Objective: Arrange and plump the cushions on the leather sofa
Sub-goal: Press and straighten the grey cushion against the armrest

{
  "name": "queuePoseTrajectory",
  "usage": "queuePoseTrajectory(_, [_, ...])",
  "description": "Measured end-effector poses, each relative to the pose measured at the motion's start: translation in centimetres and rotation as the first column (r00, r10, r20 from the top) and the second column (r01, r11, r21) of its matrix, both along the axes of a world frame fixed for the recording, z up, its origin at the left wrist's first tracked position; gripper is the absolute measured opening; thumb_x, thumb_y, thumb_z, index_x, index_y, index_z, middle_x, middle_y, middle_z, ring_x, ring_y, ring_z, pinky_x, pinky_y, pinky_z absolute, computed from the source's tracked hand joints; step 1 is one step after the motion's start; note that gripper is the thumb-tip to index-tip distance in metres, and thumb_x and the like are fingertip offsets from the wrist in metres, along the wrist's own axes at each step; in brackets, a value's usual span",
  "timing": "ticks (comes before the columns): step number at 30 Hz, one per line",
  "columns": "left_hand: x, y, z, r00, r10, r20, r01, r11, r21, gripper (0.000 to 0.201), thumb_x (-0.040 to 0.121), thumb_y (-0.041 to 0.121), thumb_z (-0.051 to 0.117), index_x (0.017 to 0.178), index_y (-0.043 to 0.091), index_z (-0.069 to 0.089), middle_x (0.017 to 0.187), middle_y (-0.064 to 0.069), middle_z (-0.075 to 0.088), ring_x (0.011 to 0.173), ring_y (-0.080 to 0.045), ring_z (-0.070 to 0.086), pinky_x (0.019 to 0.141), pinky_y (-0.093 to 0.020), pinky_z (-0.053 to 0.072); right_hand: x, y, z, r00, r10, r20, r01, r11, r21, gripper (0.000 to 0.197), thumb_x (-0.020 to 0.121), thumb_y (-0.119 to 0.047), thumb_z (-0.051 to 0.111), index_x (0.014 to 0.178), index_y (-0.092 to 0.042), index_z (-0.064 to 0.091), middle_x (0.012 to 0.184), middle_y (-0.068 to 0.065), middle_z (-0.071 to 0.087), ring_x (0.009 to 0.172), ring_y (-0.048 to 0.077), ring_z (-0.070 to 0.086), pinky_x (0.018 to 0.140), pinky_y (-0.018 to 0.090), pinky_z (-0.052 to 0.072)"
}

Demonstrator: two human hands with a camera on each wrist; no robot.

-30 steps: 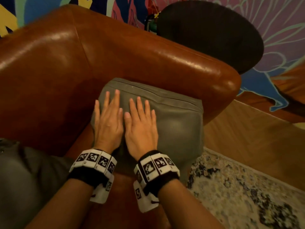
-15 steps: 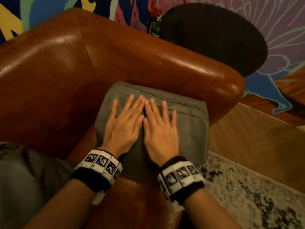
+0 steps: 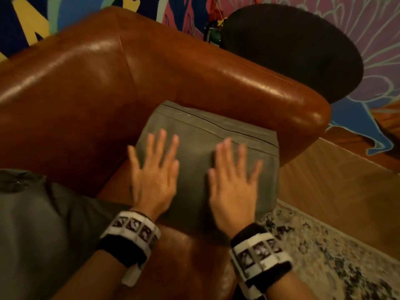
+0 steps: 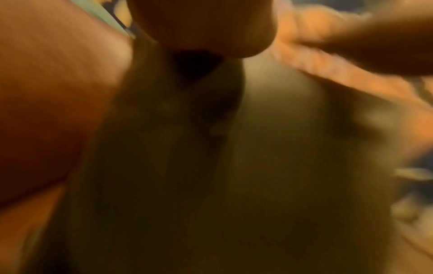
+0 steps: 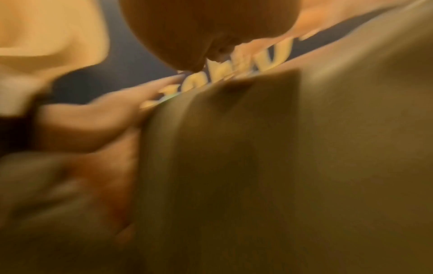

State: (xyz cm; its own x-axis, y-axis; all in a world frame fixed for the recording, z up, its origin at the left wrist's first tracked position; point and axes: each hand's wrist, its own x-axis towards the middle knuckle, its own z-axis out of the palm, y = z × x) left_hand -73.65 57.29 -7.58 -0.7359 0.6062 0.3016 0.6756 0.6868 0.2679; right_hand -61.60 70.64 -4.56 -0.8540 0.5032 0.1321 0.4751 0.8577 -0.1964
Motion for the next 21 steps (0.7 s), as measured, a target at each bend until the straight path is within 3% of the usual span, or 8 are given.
queuePoseTrajectory(2, [1.7,-0.4,-2.0,0.984,-0.179,0.015,0.179,0.981,-0.069,0.051,0.105,0.042,0.012,0.153,0.027,0.017,0.157,-0.003,0.024,0.144,-0.027,0.02,0.114,-0.056,0.008,0.2,-2.8,-1.9,0.978,0.203,0.049,-0.204,0.979,0.023,0.055,0.102,-0.039,0.03,0.154,-0.022,0.026,0.161,-0.003,0.018,0.15,0.021,0.013,0.119,0.048,-0.003])
queuePoseTrajectory(5, [-0.7,-1.3,-3.7,0.992,-0.085,0.095,0.091,0.994,-0.055,0.053,0.103,0.049,0.013,0.152,0.03,0.02,0.157,-0.004,0.028,0.144,-0.03,0.019,0.114,-0.051,0.008,2.5,-0.6,-4.2,0.98,0.149,0.132,-0.152,0.988,0.013,0.054,0.102,-0.046,0.028,0.154,-0.031,0.026,0.159,-0.007,0.023,0.147,0.021,0.018,0.119,0.044,0.008])
queuePoseTrajectory(7, [-2.6,-2.1,-3.8,0.978,0.087,0.19,-0.094,0.995,0.028,0.058,0.101,0.052,0.008,0.154,0.028,0.009,0.16,-0.001,0.012,0.149,-0.03,0.007,0.117,-0.052,0.002,4.7,2.0,-4.3,0.985,0.069,0.156,-0.074,0.997,0.025,0.054,0.105,-0.049,0.018,0.156,-0.031,0.016,0.161,-0.001,0.02,0.149,0.02,0.009,0.121,0.039,0.001])
queuePoseTrajectory(9, [-3.3,-2.5,-4.0,0.956,0.122,0.265,-0.144,0.987,0.064,0.058,0.099,0.055,0.002,0.152,0.03,0.001,0.159,0.003,-0.003,0.148,-0.023,-0.006,0.119,-0.052,-0.002,6.1,3.2,-4.2,0.978,0.065,0.198,-0.067,0.998,0.006,0.056,0.106,-0.049,0.013,0.158,-0.028,0.009,0.163,0.003,0.016,0.152,0.021,-0.001,0.122,0.034,-0.003])
queuePoseTrajectory(13, [-2.9,-2.0,-2.4,0.973,0.15,0.176,-0.17,0.98,0.105,0.056,0.102,0.048,0.004,0.152,0.024,0.001,0.159,0.0,-0.002,0.148,-0.02,-0.007,0.119,-0.047,-0.009,4.8,1.8,-2.6,0.994,-0.051,0.101,0.055,0.998,-0.04,0.056,0.106,-0.047,0.014,0.157,-0.023,0.012,0.163,0.004,0.015,0.151,0.012,-0.016,0.121,0.037,-0.011])
queuePoseTrajectory(16, [-3.3,0.2,0.5,0.996,-0.079,-0.036,0.082,0.993,0.084,0.053,0.104,0.042,0.012,0.153,0.023,0.018,0.158,-0.002,0.015,0.148,-0.027,0.008,0.118,-0.047,-0.006,0.7,-0.4,-1.0,0.998,0.067,-0.004,-0.067,0.998,0.005,0.053,0.106,-0.041,0.018,0.154,-0.019,0.019,0.16,0.001,0.019,0.152,0.017,-0.003,0.12,0.046,-0.003])
queuePoseTrajectory(18, [-4.1,2.0,1.7,0.946,-0.307,-0.105,0.301,0.951,-0.069,0.051,0.105,0.039,0.017,0.15,0.023,0.032,0.157,-0.006,0.028,0.146,-0.029,0.02,0.117,-0.048,0.005,-2.5,-1.6,-0.8,0.984,0.175,0.031,-0.176,0.984,0.015,0.054,0.103,-0.037,0.025,0.153,-0.018,0.03,0.16,0.0,0.025,0.15,0.02,0.015,0.118,0.053,0.005])
queuePoseTrajectory(21, [-6.5,2.6,2.3,0.965,-0.262,0.012,0.255,0.93,-0.265,0.052,0.102,0.045,0.016,0.152,0.032,0.027,0.159,-0.001,0.03,0.149,-0.025,0.018,0.117,-0.049,0.002,-4.3,0.3,-0.3,0.977,0.146,0.156,-0.149,0.989,0.006,0.055,0.103,-0.042,0.021,0.154,-0.025,0.029,0.162,-0.002,0.025,0.15,0.022,0.022,0.118,0.053,-0.001])
